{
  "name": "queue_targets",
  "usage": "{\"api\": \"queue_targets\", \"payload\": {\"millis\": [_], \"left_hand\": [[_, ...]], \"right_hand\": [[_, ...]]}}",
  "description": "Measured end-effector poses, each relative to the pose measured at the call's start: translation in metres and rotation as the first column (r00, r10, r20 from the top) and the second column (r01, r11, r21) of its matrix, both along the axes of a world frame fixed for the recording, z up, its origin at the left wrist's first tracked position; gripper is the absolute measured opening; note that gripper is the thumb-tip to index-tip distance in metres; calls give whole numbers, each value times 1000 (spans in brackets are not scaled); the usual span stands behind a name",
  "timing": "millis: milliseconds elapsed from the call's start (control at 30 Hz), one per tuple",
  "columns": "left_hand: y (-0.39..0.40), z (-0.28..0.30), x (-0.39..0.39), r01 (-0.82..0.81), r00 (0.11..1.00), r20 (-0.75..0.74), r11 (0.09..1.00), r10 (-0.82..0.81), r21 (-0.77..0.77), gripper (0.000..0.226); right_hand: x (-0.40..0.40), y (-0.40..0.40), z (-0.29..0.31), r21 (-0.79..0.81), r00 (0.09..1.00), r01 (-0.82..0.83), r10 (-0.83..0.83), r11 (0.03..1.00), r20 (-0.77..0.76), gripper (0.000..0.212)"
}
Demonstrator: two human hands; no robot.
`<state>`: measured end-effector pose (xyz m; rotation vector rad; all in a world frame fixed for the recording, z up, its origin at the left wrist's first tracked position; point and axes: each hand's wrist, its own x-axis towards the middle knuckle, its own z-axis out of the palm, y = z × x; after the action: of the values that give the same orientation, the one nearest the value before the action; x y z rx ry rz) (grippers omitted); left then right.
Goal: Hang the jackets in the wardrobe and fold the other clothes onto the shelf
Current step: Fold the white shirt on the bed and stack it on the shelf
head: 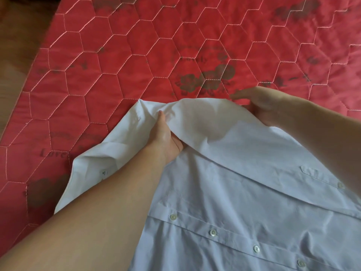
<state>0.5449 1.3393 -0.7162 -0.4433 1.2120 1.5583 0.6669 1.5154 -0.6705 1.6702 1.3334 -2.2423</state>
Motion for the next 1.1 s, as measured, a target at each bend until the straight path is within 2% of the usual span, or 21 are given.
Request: {"api": "queue_targets", "payload": {"millis": [100, 167, 200, 233, 267, 300, 333, 400, 467, 533, 567, 667, 700, 767, 800, 833, 900, 967, 1033, 1067, 1100], "left_hand": [[2, 1, 0, 23, 1000, -21, 1000, -23, -7, 63], [2, 3, -3, 39, 999, -27, 999, -39, -3, 60], [3, 4, -3, 47, 999, -27, 999, -47, -8, 59], [3, 4, -3, 56, 998, -30, 998, -56, -17, 59], [2, 6, -2, 67, 997, -38, 997, -68, -29, 58], [3, 7, -1, 75, 996, -46, 996, -77, -38, 57], [3, 9, -1, 79, 996, -44, 996, -81, -44, 56], [5, 14, 0, 86, 995, -38, 995, -88, -57, 49], [7, 19, 0, 92, 994, -47, 993, -96, -76, 39], [11, 21, 2, 90, 994, -47, 990, -96, -110, 34], [12, 22, 3, 86, 995, -47, 988, -92, -126, 34], [14, 20, -2, 34, 997, -67, 990, -44, -139, 33], [13, 20, -7, 13, 996, -86, 991, -24, -131, 33], [10, 19, -18, -20, 993, -115, 994, 7, -111, 32], [8, 18, -22, -24, 992, -124, 994, 11, -105, 31], [8, 17, -23, -19, 991, -132, 994, 5, -106, 30], [6, 15, -24, 4, 991, -132, 992, -20, -125, 29], [7, 14, -23, 13, 993, -118, 990, -29, -138, 30], [10, 17, -23, 13, 994, -110, 991, -28, -137, 30], [11, 19, -23, 26, 992, -118, 990, -42, -138, 28], [12, 21, -24, 34, 991, -126, 990, -51, -137, 26]], "right_hand": [[-4, 13, -3, 77, 980, 187, -180, 979, -87, 38], [-2, 16, -6, 130, 973, 220, -208, 967, -100, 39], [0, 16, -5, 197, 989, 149, -150, 969, -14, 33], [3, 15, -4, 277, 989, 7, -47, 961, 139, 25], [8, 13, -3, 314, 948, -169, 67, 934, 311, 26], [12, 14, -4, 298, 891, -294, 147, 908, 430, 38], [14, 15, -4, 253, 867, -338, 194, 907, 459, 51], [13, 16, -1, 135, 902, -303, 238, 943, 360, 57], [7, 13, 0, 66, 952, -247, 229, 967, 205, 40], [2, 13, -3, 88, 982, -163, 154, 983, 106, 16], [-1, 14, -3, 104, 991, -127, 122, 986, 58, 11], [-10, 22, -3, 95, 997, -47, 53, 994, -58, 29], [-12, 23, -1, 121, 996, -67, 73, 990, -43, 28], [-11, 22, 3, 220, 963, -265, 243, 939, 120, 14], [-9, 20, 7, 232, 906, -404, 352, 885, 235, 17], [-6, 20, 7, 180, 848, -499, 435, 848, 303, 32], [-2, 19, 8, 2, 856, -474, 460, 880, 235, 46], [-1, 16, 10, -46, 882, -447, 448, 893, 144, 37], [-4, 15, 11, 35, 926, -364, 358, 931, 117, 15], [-7, 16, 10, 104, 963, -265, 256, 959, 89, 12], [-9, 19, 6, 201, 984, -168, 154, 965, 84, 21]]}}
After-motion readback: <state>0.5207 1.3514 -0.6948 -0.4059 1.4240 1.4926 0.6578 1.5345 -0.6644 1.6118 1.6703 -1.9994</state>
